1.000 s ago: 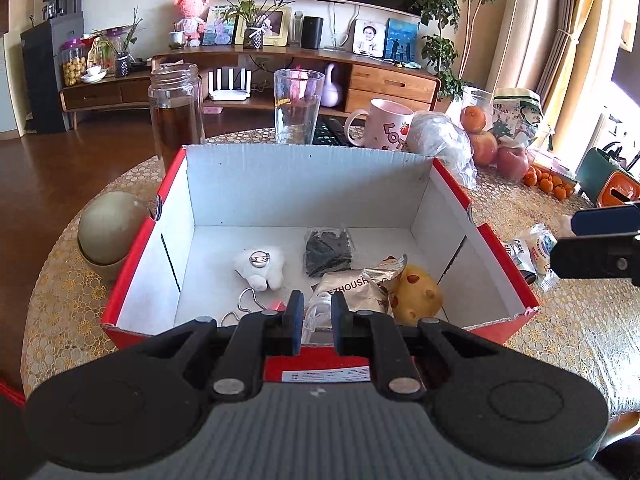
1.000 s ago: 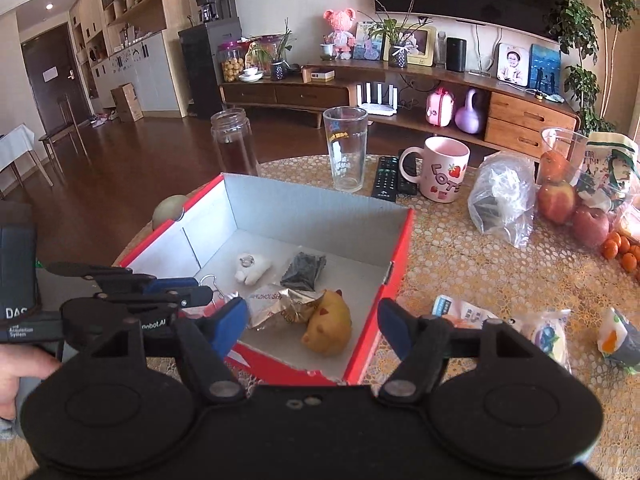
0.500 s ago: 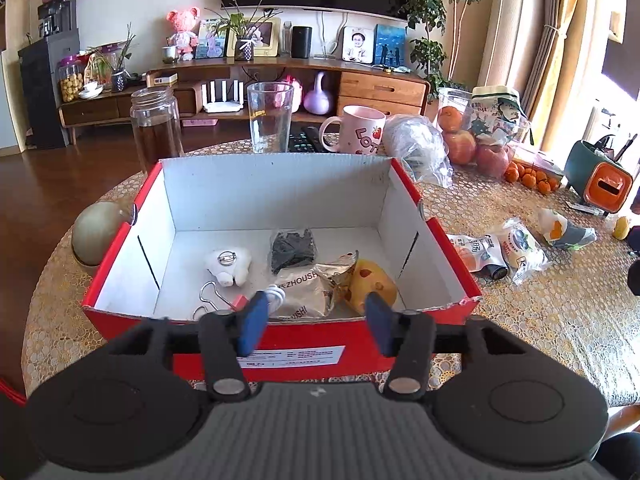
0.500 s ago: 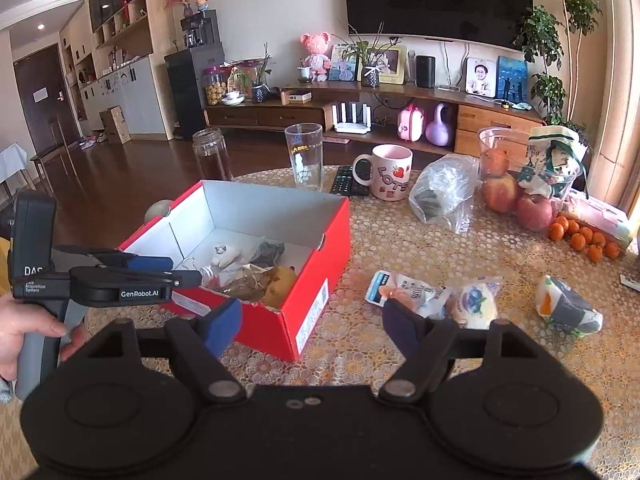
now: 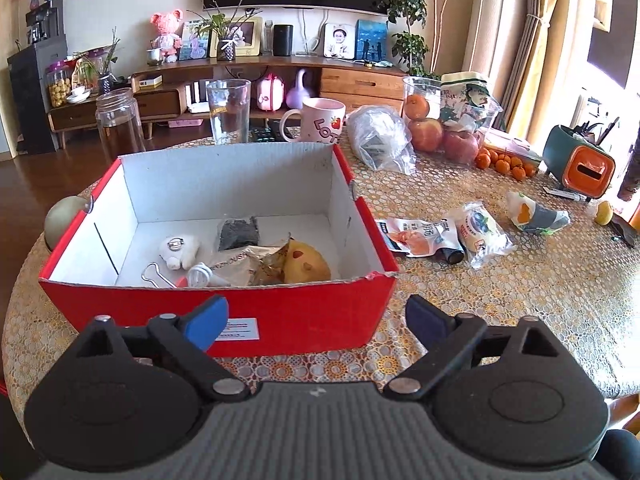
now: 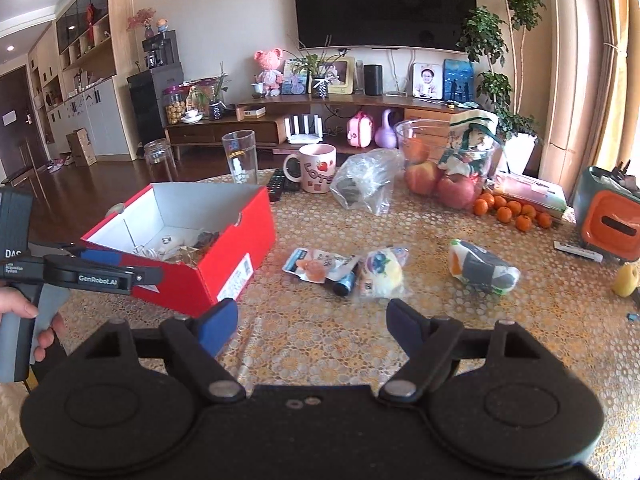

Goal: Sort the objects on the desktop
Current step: 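Withdraw both open tools from the box back over the table, then grasp the blueberry-printed bag with the left tool while the right tool grasps the wrapped bread roll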

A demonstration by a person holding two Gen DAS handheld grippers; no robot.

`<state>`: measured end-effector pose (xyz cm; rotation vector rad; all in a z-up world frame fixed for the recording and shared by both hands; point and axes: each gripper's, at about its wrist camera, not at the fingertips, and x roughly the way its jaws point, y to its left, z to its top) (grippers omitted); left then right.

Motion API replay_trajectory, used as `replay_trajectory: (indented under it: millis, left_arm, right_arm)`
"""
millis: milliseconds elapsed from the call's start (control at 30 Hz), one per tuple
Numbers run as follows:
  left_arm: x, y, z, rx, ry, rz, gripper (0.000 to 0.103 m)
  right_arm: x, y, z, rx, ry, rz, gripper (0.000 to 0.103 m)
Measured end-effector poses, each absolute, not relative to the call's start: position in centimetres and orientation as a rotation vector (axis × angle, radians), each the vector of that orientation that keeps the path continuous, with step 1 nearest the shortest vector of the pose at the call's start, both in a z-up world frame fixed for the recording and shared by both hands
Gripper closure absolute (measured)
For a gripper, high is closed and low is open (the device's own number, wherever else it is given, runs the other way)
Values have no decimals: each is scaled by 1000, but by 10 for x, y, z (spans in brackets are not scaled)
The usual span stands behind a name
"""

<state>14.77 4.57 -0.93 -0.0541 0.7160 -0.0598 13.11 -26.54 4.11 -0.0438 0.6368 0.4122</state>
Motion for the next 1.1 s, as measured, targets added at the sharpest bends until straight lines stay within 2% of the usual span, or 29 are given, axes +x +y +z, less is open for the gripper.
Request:
replay_trajectory:
  millis: [167,467,700,1100]
  left_arm:
    - [144,15,-12,-49,712,-125,2]
    - [152,-35,-15,-49,690,-204,1]
    - [176,-63,-21,-27,695,-229,0]
    - [238,-86,-30,12,717,-242,0]
  right_arm:
    - [127,-302,30,-37,635,341,21]
    - [140,-350,9,10,657,255,14]
    - [156,-369,-5,24,647,233,1]
    - [213,-389,-29,33,687,198,0]
